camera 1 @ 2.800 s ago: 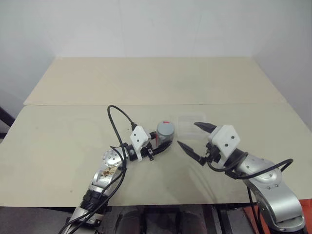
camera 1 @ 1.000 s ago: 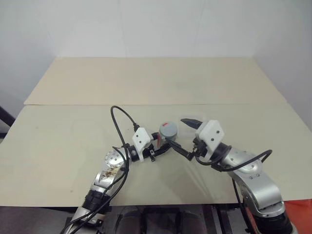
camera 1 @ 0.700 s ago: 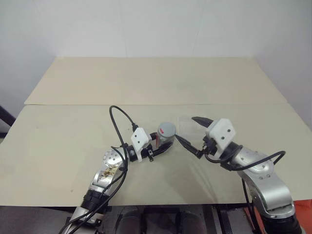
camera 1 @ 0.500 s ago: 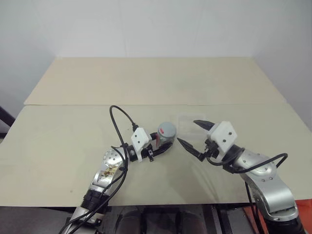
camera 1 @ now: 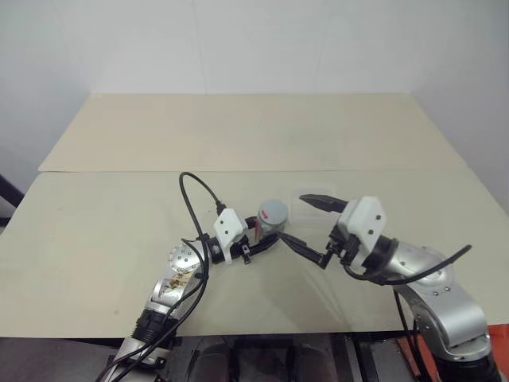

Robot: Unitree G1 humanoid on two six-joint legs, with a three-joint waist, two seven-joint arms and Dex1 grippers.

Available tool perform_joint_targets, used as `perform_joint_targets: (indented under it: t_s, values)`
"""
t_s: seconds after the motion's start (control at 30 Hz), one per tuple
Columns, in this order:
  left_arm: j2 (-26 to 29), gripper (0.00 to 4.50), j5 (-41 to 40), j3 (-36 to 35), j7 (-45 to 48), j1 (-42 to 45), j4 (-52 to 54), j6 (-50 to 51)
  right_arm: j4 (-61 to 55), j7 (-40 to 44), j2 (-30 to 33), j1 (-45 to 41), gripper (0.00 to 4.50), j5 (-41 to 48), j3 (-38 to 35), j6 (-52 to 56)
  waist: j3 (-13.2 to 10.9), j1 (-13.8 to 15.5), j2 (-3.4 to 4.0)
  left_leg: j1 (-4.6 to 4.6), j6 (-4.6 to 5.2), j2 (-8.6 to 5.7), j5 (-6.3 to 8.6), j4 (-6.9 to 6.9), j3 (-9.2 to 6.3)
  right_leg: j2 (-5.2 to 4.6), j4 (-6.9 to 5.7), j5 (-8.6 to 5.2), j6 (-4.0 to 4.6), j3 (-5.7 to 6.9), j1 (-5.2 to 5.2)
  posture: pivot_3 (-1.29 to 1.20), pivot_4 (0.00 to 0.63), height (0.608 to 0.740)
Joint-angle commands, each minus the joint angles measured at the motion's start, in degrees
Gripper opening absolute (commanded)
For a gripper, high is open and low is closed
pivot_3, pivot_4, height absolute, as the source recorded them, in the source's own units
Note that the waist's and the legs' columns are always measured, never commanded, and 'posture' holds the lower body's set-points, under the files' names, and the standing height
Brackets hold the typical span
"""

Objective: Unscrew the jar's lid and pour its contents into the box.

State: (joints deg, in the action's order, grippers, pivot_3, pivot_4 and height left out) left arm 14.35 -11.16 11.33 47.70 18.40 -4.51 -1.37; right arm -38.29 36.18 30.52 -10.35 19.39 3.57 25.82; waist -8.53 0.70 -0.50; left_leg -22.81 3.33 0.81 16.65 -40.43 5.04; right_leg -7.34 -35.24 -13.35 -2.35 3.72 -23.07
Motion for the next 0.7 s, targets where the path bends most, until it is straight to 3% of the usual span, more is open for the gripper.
perform_joint_targets:
  t_s: [0.03, 0.7]
  values:
    - [-0.08, 2.09, -0.18, -0.12, 0.18, 1.11, 0.96, -1.74, 0.06, -0.53, -0.65, -1.54, 4.50, 0.45, 0.69, 0.50, 0.00, 0.11, 0.00, 0.00, 0.00, 0.00, 0.00, -0.01, -0.01, 0.00, 0.00, 0.00, 0.00, 0.01, 0.01, 0.00, 0.150, 0.740]
    - [0.02, 2.09, -0.01, 0.13, 0.24, 0.83, 1.34, -2.11, 6.86, -1.21, -4.65, -5.54, 4.50, -1.14, 3.76, -1.00, 0.00, -0.02, 0.00, -0.01, 0.00, 0.00, 0.00, -0.01, 0.01, 0.00, -0.12, 0.00, 0.00, 0.02, -0.01, 0.00, 0.150, 0.740]
